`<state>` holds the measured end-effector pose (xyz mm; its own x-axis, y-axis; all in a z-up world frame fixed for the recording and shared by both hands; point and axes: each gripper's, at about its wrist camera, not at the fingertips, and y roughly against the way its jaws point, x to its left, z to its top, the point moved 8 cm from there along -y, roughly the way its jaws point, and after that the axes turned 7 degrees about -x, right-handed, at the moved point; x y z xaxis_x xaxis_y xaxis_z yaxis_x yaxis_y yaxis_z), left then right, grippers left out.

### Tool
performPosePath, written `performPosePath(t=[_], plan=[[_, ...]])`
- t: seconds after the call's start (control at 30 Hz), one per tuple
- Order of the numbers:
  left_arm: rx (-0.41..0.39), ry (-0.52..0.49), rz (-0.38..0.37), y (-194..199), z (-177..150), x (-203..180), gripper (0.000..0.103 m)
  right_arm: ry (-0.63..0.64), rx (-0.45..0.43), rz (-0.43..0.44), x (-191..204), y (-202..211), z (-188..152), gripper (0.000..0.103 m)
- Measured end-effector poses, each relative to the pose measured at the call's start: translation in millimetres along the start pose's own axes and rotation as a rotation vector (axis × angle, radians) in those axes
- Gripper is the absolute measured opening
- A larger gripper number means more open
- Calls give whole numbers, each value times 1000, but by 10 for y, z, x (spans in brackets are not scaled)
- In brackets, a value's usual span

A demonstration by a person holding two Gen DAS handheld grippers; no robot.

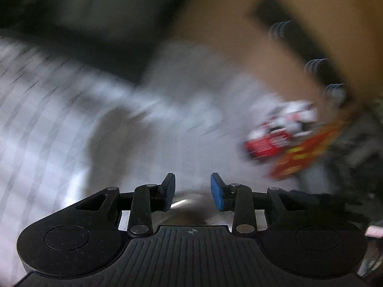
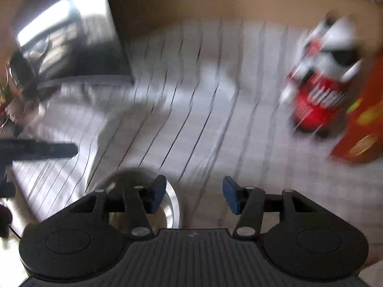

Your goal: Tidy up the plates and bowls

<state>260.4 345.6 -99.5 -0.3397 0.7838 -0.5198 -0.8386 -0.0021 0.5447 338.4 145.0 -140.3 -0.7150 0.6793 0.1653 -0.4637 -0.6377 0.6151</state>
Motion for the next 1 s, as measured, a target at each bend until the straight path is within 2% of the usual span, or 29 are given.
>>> performPosePath(t=[0.1, 0.13, 0.2, 0.27, 0.3, 0.4, 0.5, 0.6, 0.7, 0.8, 0.87, 1.0], plan=[[-65, -19, -103, -27, 4, -481, 34, 62, -143, -89, -145, 473, 75, 55], [-72, -15, -132, -41, -29, -622, 32, 75, -191, -114, -200, 613, 87, 60], [-83, -5, -149, -53, -146, -871, 25, 93, -317, -170, -356, 912, 125, 65], [-99, -7, -153, -53, -248, -1068, 19, 127, -372, -206, -553, 1157, 135, 66], [-107, -4, -155, -39, -284, -1148, 18, 158, -356, -191, -613, 1204, 155, 66], [-138, -14, -194, 40, -329, -1466, 16, 183, -329, -63, -680, 1276, 142, 66], [-179, -42, -211, 177, -408, -1649, 16, 210, -318, -22, -649, 1165, 63, 66], [-227, -100, -163, 223, -496, -1761, 16, 229, -334, -21, -664, 1148, -110, 66], [-257, -102, -111, 251, -640, -1773, 16, 269, -253, -9, -706, 1078, -314, 66], [-170, -96, -54, 139, -823, -1689, 17, 295, -179, -46, -831, 1053, -436, 66], [-86, -108, -1, 35, -944, -1619, 19, 261, -150, -39, -954, 1059, -508, 66], [15, -131, 16, -102, -1136, -1543, 19, 177, -81, -19, -1217, 989, -737, 65]])
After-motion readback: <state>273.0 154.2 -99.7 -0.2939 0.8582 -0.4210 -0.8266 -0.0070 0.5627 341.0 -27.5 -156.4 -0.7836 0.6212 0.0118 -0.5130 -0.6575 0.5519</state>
